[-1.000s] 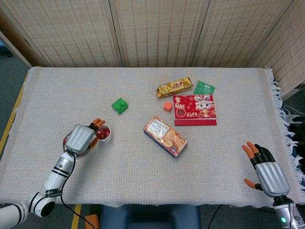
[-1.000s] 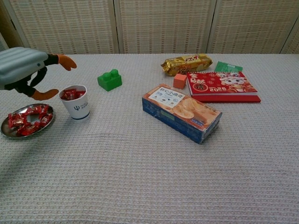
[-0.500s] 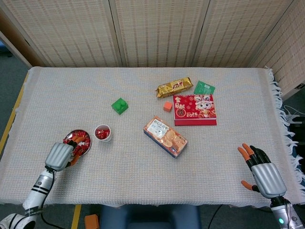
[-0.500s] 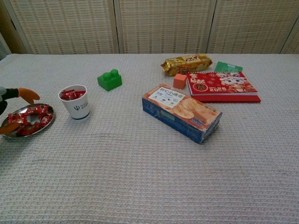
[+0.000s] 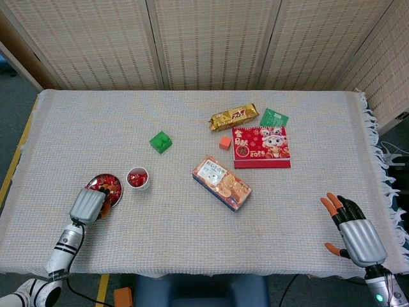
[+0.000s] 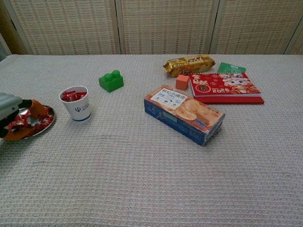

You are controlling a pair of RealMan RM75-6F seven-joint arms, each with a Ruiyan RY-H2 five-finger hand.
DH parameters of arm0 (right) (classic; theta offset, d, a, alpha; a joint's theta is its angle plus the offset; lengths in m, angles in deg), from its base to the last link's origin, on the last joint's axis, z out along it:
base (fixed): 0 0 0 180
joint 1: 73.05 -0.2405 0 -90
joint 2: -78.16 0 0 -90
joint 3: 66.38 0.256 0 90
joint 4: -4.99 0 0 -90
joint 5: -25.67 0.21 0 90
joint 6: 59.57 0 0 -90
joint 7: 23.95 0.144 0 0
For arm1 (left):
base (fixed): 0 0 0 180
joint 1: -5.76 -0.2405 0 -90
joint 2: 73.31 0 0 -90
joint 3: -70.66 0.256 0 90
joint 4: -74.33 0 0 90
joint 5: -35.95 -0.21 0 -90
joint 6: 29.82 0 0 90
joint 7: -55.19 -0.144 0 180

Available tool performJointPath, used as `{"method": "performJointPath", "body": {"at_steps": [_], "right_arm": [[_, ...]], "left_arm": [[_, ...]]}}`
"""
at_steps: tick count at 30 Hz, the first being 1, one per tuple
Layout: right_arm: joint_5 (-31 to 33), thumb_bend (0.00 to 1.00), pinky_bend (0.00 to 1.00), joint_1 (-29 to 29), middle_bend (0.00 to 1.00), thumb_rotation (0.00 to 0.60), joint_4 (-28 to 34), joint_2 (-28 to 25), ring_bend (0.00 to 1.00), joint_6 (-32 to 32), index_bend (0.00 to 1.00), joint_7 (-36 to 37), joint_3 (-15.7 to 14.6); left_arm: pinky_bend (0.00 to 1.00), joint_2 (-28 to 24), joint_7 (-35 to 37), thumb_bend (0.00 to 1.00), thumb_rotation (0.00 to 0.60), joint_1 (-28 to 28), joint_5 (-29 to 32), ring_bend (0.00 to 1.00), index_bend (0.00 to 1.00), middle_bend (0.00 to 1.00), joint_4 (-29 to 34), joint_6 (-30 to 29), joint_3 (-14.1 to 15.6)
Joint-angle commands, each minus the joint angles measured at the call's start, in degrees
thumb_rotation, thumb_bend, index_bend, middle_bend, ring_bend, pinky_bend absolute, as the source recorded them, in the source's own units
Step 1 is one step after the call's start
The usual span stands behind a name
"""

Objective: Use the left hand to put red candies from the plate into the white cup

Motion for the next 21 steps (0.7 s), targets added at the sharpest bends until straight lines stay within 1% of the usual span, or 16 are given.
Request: {"method": "performJointPath", "body": {"at_steps": [1, 6, 21], "right_arm": [[0.1, 0.02, 0.11, 0.0, 0.00, 0.600, 0.0, 0.0, 0.00, -0.1, 0.00, -0.1, 0.0], [0.3, 0.02, 0.11, 0.1, 0.00, 0.600, 0.0, 0.0, 0.00, -0.1, 0.00, -0.1, 0.2], [0.8, 0.02, 0.11, -0.1, 0.00, 0.600, 0.0, 0.2, 0.00, 0.4, 0.00, -0.5, 0.3]], "left_arm": [[1.00, 0.9, -0.2, 0.40, 0.600, 0.5, 0.5, 0.74, 0.34, 0.39, -1.7, 1.0, -0.5], [1.00, 1.2, -0.6, 0.40, 0.600, 0.6, 1.1, 0.74, 0.37, 0.40, -2.8, 2.5, -0.2], [1.00, 0.5, -2.7, 0.40, 0.600, 0.3, 2.5, 0.74, 0.37, 0.38, -2.6, 4.5, -0.1]]}}
